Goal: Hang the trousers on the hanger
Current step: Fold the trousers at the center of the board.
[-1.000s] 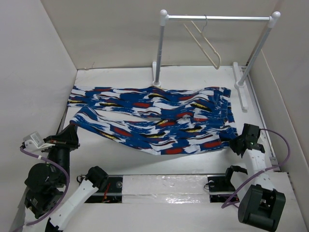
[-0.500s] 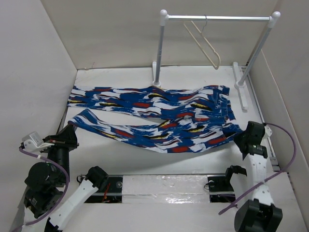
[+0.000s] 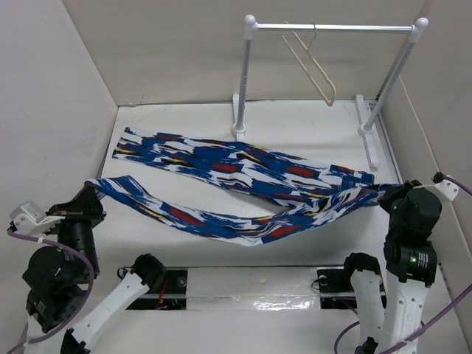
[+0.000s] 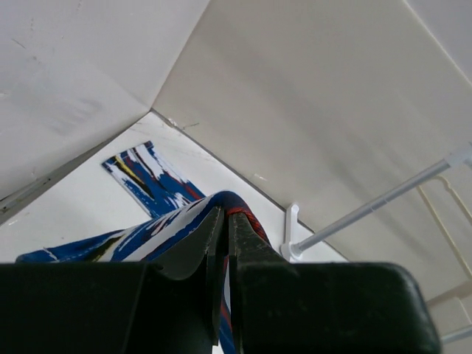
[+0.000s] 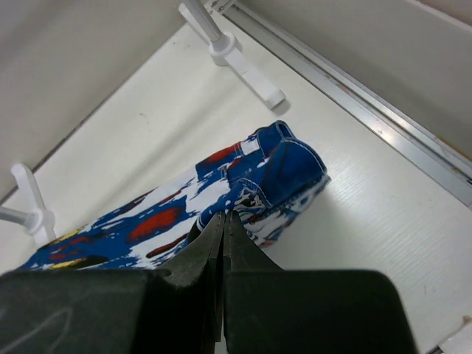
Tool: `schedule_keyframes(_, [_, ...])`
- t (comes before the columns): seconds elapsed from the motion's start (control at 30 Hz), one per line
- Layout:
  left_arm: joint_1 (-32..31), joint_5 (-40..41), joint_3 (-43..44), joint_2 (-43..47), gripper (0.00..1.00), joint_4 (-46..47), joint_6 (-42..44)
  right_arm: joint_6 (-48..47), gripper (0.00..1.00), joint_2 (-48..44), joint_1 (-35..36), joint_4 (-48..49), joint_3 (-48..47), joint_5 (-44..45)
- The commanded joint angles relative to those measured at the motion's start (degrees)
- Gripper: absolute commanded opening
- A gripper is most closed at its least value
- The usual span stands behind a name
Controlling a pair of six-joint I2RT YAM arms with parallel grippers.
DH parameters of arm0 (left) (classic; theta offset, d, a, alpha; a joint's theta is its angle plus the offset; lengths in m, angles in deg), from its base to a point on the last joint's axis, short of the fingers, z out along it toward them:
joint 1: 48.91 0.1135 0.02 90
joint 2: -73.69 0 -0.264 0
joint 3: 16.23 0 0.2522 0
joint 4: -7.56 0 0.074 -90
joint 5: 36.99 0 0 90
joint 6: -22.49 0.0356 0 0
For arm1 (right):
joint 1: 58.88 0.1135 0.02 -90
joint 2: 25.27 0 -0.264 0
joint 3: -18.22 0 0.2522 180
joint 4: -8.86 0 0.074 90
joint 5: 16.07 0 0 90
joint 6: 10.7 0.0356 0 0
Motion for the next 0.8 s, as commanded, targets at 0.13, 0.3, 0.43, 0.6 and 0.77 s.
schedule_keyframes(0.13, [-1.0,5.4,-4.3,-10.4,0.00,0.8,-5.5,-5.0,0.00,3.6,0.3,6.0,1.5,0.0])
schedule_keyframes(0.3, [1.7,7.9,-7.6,-24.7,0.00,0.3,-10.6,-2.9,0.00,9.9,0.3,14.1,2.3,-2.7])
schedule_keyframes(0.43, [12.5,2.8,-5.1,-37.9,0.00,3.5,-8.8,-2.3,0.00,11.8,0.3,20.1,5.1,-4.6])
schedule_keyframes(0.6, [38.8,-14.7,-2.0,-51.6,0.00,7.5,-5.8,-2.1,0.00,12.9,0.3,25.7,9.4,-5.8])
schedule_keyframes(0.77, [43.2,-10.8,1.1,-59.4,0.00,7.6,-7.0,-2.1,0.00,15.9,0.3,30.3,10.4,-5.6])
